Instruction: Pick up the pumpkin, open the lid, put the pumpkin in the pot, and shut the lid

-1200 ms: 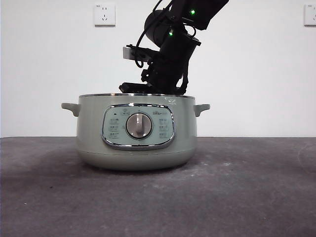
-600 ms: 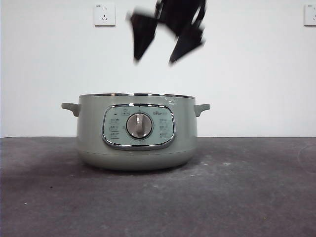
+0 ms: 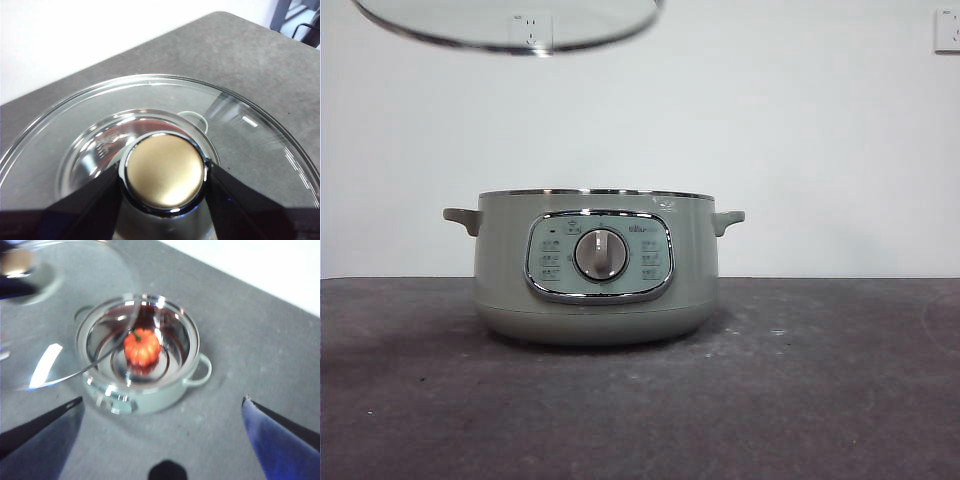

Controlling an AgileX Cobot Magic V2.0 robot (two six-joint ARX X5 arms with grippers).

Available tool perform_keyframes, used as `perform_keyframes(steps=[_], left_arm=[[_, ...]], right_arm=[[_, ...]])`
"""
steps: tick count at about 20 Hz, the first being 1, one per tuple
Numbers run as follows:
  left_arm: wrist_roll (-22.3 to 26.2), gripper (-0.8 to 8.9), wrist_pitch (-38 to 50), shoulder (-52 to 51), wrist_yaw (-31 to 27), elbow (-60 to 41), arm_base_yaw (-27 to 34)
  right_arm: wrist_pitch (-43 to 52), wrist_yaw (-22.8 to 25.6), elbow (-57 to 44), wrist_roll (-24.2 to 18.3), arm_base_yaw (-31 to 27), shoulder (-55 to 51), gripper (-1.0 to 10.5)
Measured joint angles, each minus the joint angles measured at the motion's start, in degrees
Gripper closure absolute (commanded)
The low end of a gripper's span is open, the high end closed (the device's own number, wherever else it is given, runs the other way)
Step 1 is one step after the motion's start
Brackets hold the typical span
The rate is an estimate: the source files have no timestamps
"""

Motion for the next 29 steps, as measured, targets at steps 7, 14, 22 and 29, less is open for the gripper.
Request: perform_keyframes(steps=[7,14,22,29], left_arm=[[0.00,8.22,8.85,10.29,0.83,0.00,-0.02],[0.02,8.22,17.62,19.78,0.83,0.00,-0.02],[0.04,8.22,20.33,24.72,0.44,0.00,-0.02],[0.07,8.22,20.31,25.64,-0.55,0.00,-0.02]], right_arm=[[-7.78,-0.02,0.00,1.22,0.00,-4.76,3.8],[-11.28,-4.46,0.00,3.13,0.44,-8.96,3.8],[-12.50,-4.55,0.00,3.98,0.44,-11.19,3.8],[-12.52,-4.57,0.00,4.00,0.44,-11.37,3.8]])
